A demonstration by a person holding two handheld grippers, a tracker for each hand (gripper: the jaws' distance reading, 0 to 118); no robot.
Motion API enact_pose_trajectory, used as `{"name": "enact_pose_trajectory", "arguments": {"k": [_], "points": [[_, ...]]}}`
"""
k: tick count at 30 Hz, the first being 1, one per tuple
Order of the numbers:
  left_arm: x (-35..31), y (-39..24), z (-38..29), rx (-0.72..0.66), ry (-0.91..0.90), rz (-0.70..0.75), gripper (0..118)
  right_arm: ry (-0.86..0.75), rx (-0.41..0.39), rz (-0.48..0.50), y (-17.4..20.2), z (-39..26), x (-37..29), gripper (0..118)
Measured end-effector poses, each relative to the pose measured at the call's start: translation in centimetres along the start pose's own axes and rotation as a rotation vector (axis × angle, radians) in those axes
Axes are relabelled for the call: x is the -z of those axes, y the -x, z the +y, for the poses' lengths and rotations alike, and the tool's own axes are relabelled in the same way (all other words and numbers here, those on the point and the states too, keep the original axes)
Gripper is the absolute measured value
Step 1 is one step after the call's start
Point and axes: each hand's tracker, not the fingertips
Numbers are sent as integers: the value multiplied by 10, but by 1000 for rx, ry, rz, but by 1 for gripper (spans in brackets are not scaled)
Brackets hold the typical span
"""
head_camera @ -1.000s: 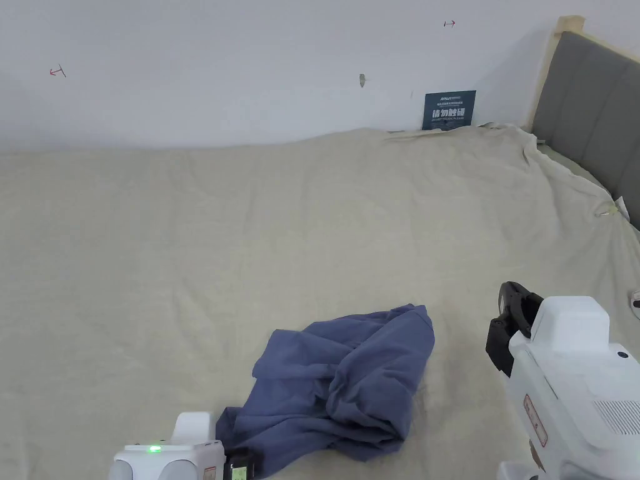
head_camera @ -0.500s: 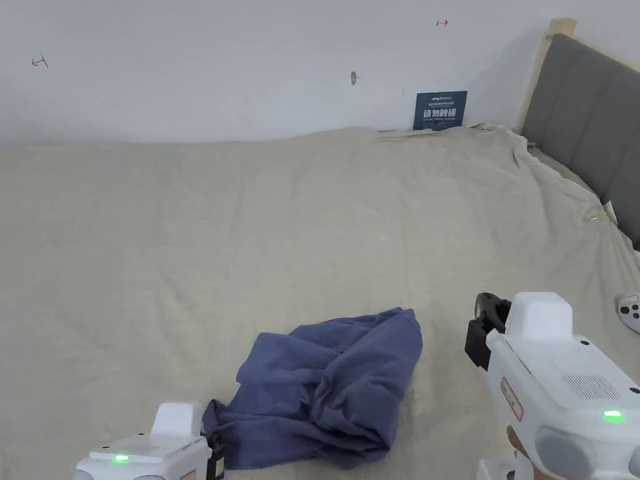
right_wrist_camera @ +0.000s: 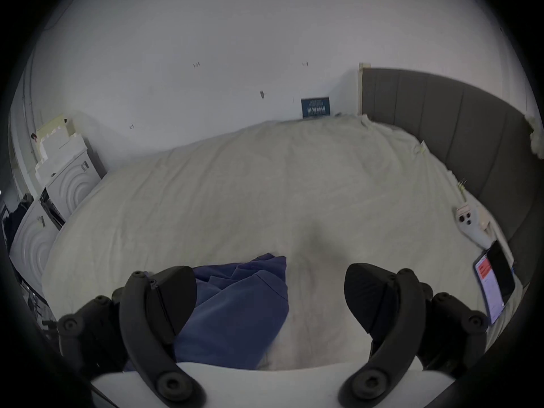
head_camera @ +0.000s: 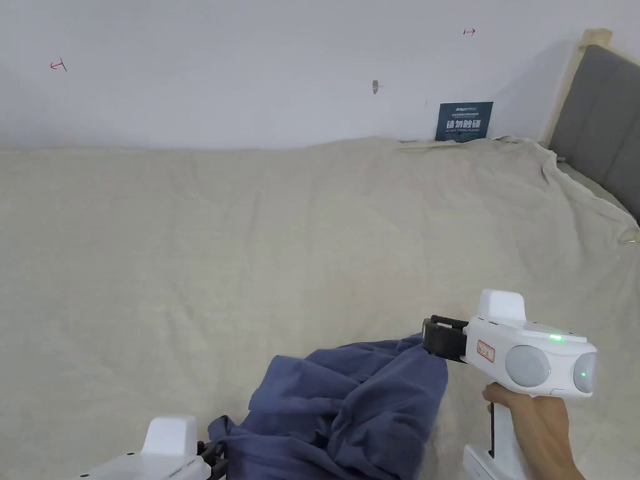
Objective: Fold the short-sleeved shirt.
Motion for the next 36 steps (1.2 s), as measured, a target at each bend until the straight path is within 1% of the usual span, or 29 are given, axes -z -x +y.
{"name": "enact_pose_trajectory", "arguments": {"k": [7,9,10,11,13,15,17,19,22,24,26,30,36], "points": [[8,5,0,-13,8,-8,1,196,51,-16,11,-3,62,103],[9,5,0,-14,11,-8,1,232,59,-13,14,-7,72,101],[9,5,-1,-14,13,-8,1,248,61,-16,15,-9,76,90],[9,6,-2,-14,13,-8,1,255,59,-20,16,-11,79,72],[8,6,-2,-15,15,-9,1,258,61,-11,20,-15,76,27],[8,7,-4,-18,17,-10,1,269,67,9,20,-20,76,6],[8,8,-4,-24,16,-12,1,260,62,11,19,-23,69,5],[7,8,-4,-29,11,-13,1,240,31,10,21,-24,62,4],[5,9,-5,-37,4,-14,1,197,21,19,10,-21,50,4],[3,10,-4,-51,-7,-17,1,147,21,42,2,-16,36,4],[-1,12,-2,-71,-19,-26,1,107,17,54,-1,-10,18,4],[-12,16,9,-103,-55,-39,1,12,27,107,-5,5,-29,4],[-31,34,44,-135,-154,-17,1,-106,18,125,-16,38,-87,4]]}}
